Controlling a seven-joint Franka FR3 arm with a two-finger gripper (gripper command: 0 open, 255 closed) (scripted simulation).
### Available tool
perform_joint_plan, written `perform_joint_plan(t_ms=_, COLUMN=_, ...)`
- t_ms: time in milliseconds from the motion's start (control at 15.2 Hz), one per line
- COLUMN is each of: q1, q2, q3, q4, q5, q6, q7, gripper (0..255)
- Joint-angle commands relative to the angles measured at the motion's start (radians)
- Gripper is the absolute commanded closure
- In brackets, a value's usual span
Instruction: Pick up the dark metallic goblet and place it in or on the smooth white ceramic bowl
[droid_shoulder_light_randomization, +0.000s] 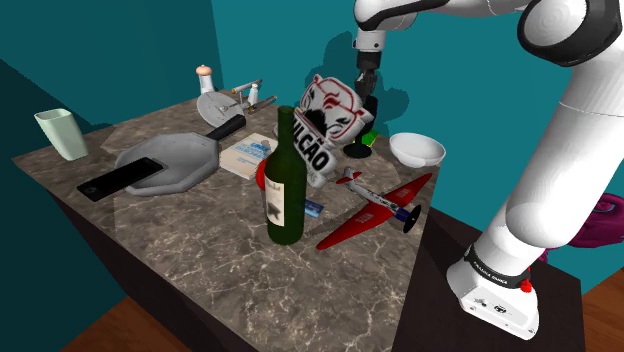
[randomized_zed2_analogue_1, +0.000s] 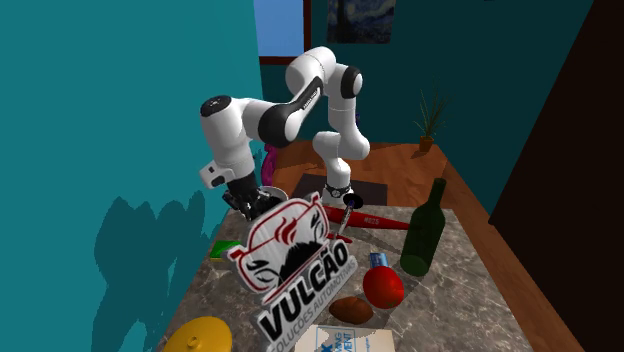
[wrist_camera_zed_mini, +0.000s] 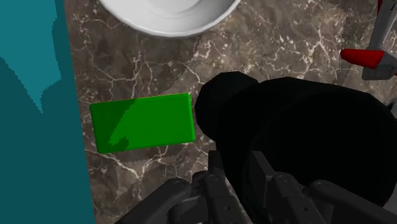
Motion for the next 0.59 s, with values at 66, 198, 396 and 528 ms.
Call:
perform_joint_plan(t_ms=66, q1=0.0, q2=-0.006, q3=0.0, q4=0.033, q5=-0.001, q6=-0.037, q7=0.001, gripper=255)
perform_joint_plan(t_ms=198, q1=0.0, q2=-0.006, q3=-0.001, q4=0.06, q5=-0.001, q6=-0.064, q7=0.002, gripper=255)
perform_joint_plan(t_ms=396, q1=-0.001, q2=-0.004, q3=-0.001, q4=0.102, q5=-0.001, q6=-0.104, q7=0.003, gripper=255)
perform_joint_plan(t_ms=528, q1=-0.002, q2=-0.001, q3=-0.001, q4=0.133, q5=0.0, q6=-0.132, q7=0.003, gripper=255)
